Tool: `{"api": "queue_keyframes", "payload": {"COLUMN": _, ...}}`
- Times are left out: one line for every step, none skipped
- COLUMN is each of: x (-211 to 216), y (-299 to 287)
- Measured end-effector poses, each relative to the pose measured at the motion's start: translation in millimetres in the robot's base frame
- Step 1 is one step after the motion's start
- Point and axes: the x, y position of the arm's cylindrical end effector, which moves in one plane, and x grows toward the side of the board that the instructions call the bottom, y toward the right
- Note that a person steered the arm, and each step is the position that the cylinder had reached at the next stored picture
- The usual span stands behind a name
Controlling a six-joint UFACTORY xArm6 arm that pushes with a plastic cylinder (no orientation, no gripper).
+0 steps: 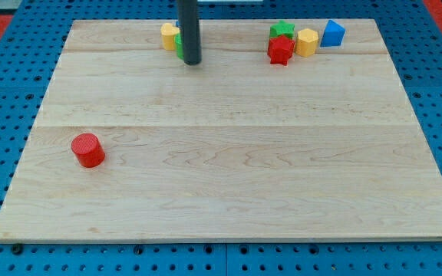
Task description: Slide the red circle into the green circle
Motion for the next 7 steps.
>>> {"api": "queue_keyframes", "payload": {"x": 143.9, "y": -11.9}}
{"api": "queue_keyframes", "payload": {"x": 214.4, "y": -68.3}}
{"api": "queue_keyframes", "payload": {"x": 189.1, "y": -129.0}}
{"api": "queue_keyframes", "payload": {"x": 130.9, "y": -143.0}}
{"api": "queue_keyframes", "payload": {"x": 194.0, "y": -119.0}}
{"api": "queue_keyframes", "payload": {"x": 185.5, "y": -202.5}}
{"api": "queue_keyframes", "payload": {"x": 115.1, "y": -178.0}}
